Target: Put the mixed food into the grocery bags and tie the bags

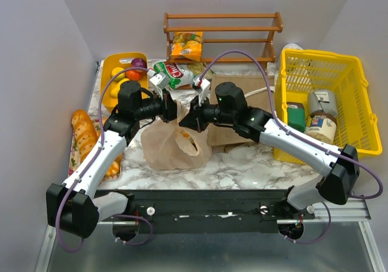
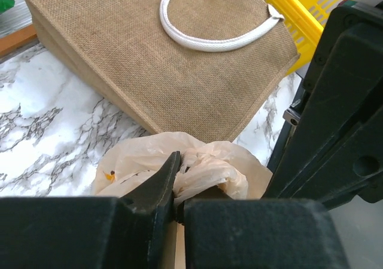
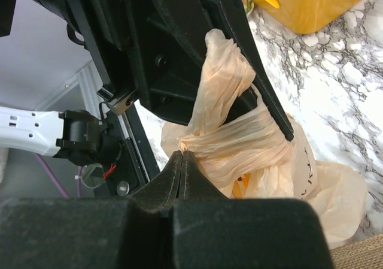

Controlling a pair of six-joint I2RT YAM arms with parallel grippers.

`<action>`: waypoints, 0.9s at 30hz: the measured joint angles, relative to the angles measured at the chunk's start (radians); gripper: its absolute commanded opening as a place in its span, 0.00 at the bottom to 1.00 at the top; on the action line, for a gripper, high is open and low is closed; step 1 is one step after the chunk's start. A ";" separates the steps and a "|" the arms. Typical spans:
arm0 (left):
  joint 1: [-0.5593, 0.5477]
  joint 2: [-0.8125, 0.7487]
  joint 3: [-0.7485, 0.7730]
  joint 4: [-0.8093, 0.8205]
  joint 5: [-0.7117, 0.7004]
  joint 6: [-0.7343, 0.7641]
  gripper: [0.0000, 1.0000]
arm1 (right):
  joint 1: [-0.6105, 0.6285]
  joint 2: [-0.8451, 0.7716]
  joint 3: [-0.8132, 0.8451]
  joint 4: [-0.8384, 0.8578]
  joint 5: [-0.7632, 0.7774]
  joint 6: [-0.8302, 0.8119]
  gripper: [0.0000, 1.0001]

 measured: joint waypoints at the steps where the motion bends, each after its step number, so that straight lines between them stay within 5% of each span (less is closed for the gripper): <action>1: 0.000 0.000 0.000 -0.002 -0.005 0.001 0.10 | 0.000 -0.002 0.001 0.000 0.002 0.002 0.01; 19: 0.003 -0.015 -0.014 -0.067 -0.045 0.000 0.08 | 0.064 0.079 0.029 0.022 0.087 0.000 0.01; 27: 0.005 -0.009 -0.018 -0.113 -0.078 0.014 0.16 | 0.096 0.122 0.037 -0.037 0.233 -0.004 0.01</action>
